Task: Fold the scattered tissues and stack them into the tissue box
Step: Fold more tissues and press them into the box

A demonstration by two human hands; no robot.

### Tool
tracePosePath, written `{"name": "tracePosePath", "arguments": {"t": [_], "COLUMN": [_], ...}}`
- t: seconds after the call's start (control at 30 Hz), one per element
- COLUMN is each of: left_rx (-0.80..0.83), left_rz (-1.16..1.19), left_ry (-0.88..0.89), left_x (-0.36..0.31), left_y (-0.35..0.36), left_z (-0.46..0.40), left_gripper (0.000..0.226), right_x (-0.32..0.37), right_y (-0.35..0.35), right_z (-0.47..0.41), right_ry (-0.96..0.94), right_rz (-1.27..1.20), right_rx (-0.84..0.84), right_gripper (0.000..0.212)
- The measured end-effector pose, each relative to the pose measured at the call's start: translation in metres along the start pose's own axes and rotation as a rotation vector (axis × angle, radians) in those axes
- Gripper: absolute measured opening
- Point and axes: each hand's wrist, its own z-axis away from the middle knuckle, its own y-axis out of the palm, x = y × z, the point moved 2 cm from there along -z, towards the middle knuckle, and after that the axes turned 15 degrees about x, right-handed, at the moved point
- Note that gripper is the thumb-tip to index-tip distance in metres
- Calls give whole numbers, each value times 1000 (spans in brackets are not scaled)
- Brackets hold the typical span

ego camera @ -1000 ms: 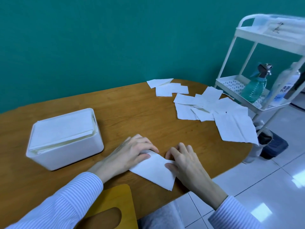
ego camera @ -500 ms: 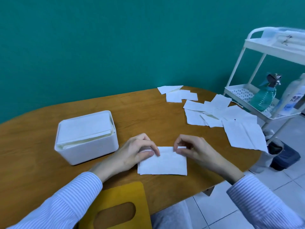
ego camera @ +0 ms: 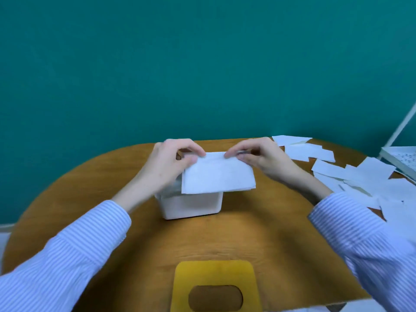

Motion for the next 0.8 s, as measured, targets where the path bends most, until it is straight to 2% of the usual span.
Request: {"name": "tracePosePath", "arguments": {"t": [0.13, 0.27, 0.47, 0.53, 0.6, 0.7, 0.8], "left_rx": [-57, -57, -44, -42, 14, 213, 303], "left_rz": [-24, -32, -32, -151, -248, -359, -417], "left_ry": [-143, -229, -237, -228, -155, -113, -163], "left_x": [41, 78, 99, 95, 84, 73, 78], "left_y": [-16, -11, 8, 11, 15, 27, 37], "left_z": [-5, -6, -3, 4, 17, 31, 30], "left_gripper": [21, 19, 18, 23, 34, 46, 52], "right_x": [-6, -24, -38, -38, -31, -13, -14], "right_y": [21, 50, 70, 71, 71, 81, 99], "right_z": [-54, -83, -88, -84, -71, -50, -46], "right_ry": [18, 100, 172, 175, 146, 65, 131], "right_rz": [0, 68, 91, 238, 362, 468, 590], "right_rx": [15, 104, 35, -5, -26, 124, 314], "right_gripper": [32, 37, 32, 24, 26, 37, 50]}}
